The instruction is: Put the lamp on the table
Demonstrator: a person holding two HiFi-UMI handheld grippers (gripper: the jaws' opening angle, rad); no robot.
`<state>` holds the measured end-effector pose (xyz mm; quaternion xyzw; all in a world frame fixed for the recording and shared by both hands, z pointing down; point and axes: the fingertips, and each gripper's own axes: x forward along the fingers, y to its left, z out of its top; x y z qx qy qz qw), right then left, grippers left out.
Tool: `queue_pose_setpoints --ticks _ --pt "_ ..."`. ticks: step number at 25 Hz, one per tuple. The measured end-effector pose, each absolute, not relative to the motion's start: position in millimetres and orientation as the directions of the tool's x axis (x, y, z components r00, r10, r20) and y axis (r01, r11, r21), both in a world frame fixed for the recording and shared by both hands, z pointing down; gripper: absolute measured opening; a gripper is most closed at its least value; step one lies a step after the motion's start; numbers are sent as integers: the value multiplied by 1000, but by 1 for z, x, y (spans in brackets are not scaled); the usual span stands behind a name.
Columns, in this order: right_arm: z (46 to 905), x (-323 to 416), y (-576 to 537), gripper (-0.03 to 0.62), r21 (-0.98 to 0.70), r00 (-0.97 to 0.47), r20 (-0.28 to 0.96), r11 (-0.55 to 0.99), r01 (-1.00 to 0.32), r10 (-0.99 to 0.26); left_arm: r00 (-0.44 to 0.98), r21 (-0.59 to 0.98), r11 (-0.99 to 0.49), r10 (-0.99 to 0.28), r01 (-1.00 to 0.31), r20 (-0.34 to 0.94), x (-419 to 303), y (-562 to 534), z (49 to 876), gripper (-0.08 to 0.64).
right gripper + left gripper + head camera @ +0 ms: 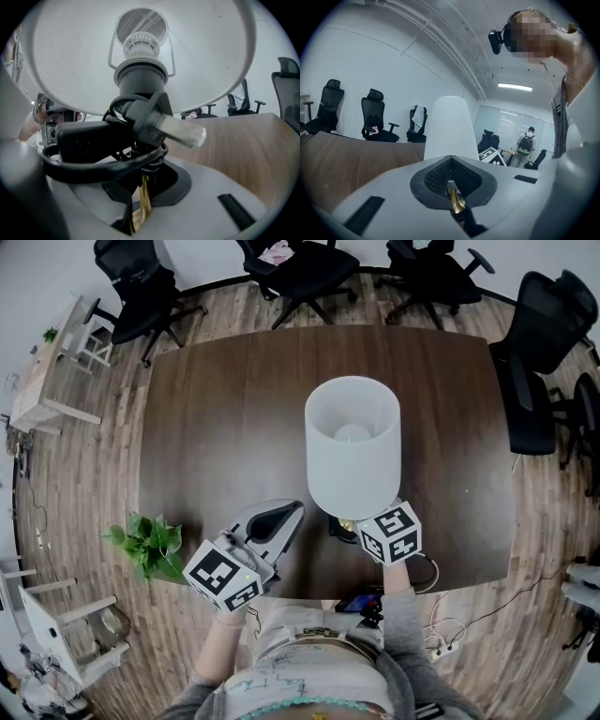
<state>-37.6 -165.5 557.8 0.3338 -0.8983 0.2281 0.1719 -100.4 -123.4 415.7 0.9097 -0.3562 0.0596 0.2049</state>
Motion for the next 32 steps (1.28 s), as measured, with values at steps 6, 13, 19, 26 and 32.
queue_pose_setpoints --ticks 6,13,19,26,32 --pt "558 -40 -164 49 -289 -718 465 677 -677 -519 734 325 -661 -642 -677 223 -101 -135 405 12" --pt "559 -42 -163 49 -287 -719 468 682 -673 -513 747 316 -679 -634 -662 201 -96 -144 395 14" --pt "559 -41 -164 49 -289 -719 466 680 -674 -515 752 328 -687 -644 -649 141 -97 -151 384 24" --pt "558 -43 -164 49 -284 -720 471 685 -670 -509 765 347 -692 -629 -633 139 -95 -161 382 217" --pt "558 -44 -164 49 -280 -721 475 690 -667 -504 778 315 -719 -615 -620 129 -86 -167 378 366"
